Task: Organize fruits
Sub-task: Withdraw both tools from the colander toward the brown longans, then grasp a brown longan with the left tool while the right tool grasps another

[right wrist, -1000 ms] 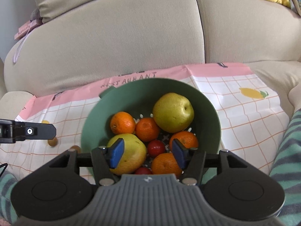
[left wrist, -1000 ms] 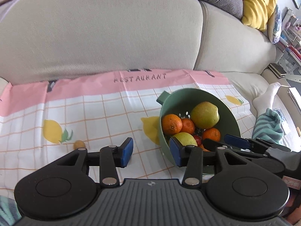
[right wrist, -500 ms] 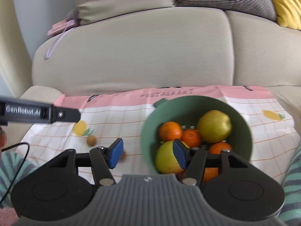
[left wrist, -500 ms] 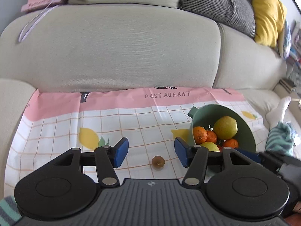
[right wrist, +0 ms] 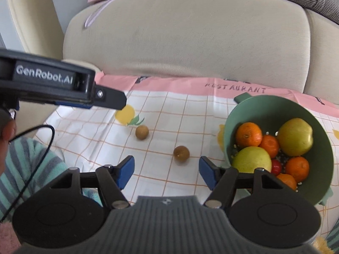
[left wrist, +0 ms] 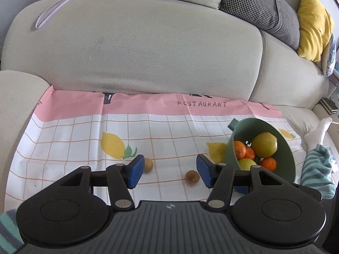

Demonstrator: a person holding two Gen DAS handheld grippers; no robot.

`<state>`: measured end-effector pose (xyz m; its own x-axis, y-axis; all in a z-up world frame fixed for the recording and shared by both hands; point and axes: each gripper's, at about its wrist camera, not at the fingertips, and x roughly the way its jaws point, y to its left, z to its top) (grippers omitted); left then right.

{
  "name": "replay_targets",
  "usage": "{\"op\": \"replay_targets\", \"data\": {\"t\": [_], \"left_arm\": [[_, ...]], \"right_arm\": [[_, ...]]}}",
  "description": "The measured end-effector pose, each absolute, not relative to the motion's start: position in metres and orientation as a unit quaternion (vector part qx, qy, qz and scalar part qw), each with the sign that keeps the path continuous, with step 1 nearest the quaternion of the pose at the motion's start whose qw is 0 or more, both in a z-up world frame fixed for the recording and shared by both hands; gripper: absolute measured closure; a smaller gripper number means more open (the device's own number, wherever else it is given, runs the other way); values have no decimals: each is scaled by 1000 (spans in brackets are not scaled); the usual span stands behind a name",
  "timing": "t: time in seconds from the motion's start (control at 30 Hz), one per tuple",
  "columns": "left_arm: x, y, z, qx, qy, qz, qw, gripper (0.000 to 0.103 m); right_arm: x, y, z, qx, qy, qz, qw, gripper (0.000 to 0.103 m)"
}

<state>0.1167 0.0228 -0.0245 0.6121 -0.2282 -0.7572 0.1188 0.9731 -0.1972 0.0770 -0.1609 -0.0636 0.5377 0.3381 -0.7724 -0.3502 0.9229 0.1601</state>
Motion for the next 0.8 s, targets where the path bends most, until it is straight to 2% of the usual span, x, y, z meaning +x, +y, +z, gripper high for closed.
{"op": "replay_targets", "data": {"t": [0.3, 0.67, 0.8], "left_arm": [[135, 31, -34, -59, 431, -99, 895, 37], [160, 41, -54, -66, 447, -97, 887, 37], [169, 46, -64, -79, 460, -95, 879, 37]], "right_arm": [[94, -145, -84, -49, 449, 199, 870, 51], [115, -132, -108, -81, 450, 188, 869, 61], [119, -131, -118, -83, 454, 187, 867, 68]]}}
